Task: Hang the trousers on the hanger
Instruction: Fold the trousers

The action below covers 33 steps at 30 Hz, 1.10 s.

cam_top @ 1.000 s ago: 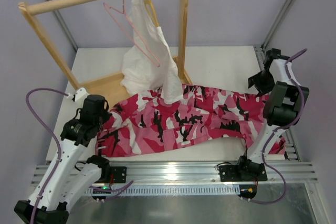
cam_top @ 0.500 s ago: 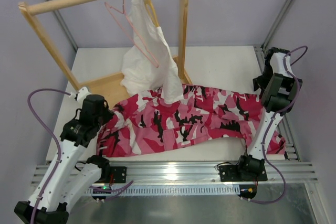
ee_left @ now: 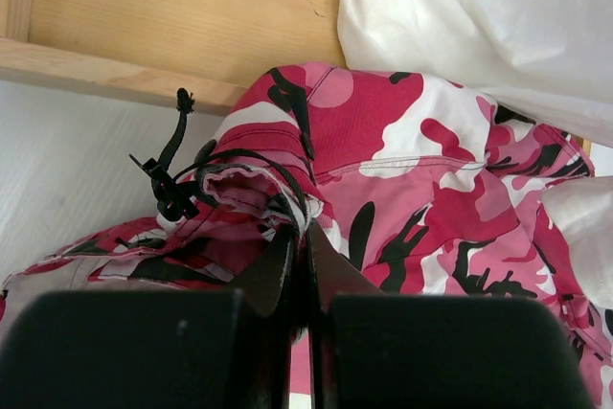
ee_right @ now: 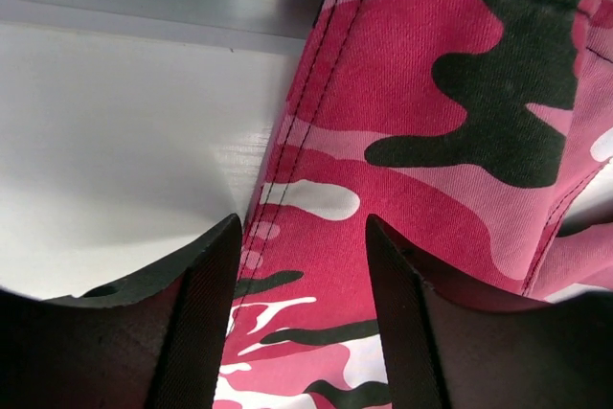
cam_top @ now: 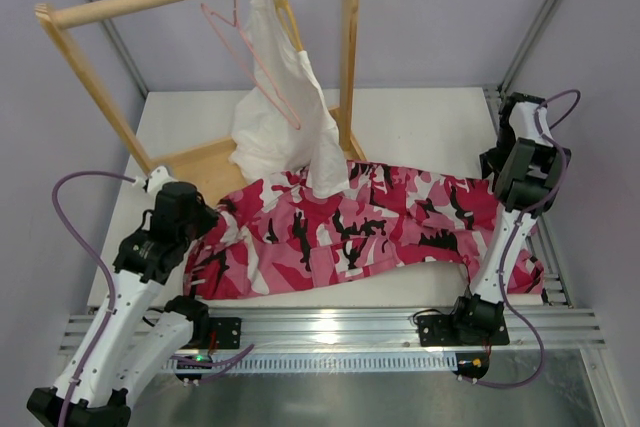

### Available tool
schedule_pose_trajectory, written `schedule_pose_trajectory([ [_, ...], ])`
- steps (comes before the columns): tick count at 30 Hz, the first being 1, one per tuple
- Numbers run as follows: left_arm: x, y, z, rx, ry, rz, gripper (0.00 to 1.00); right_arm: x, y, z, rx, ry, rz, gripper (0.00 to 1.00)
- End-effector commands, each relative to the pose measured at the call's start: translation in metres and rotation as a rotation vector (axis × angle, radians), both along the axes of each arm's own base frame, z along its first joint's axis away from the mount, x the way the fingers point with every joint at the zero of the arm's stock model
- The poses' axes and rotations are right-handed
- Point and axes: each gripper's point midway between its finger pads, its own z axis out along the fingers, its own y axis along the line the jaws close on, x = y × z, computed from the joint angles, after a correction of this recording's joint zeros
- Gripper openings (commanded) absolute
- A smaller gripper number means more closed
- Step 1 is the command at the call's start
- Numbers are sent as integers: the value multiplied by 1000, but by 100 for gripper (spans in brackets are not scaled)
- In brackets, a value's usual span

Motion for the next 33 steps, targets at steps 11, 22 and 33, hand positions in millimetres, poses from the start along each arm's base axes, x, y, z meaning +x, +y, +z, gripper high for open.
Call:
schedule_pose_trajectory([
  [11, 5, -5, 15, -44, -78, -10, 0, 11, 8, -13, -24, -15, 16, 19],
  [22, 6, -4, 14, -41, -72, -3, 0, 179, 76, 156, 127, -948, 567, 4],
  [33, -11, 9, 21, -28, -81, 38, 0, 121, 47, 284, -216, -1290, 734, 4],
])
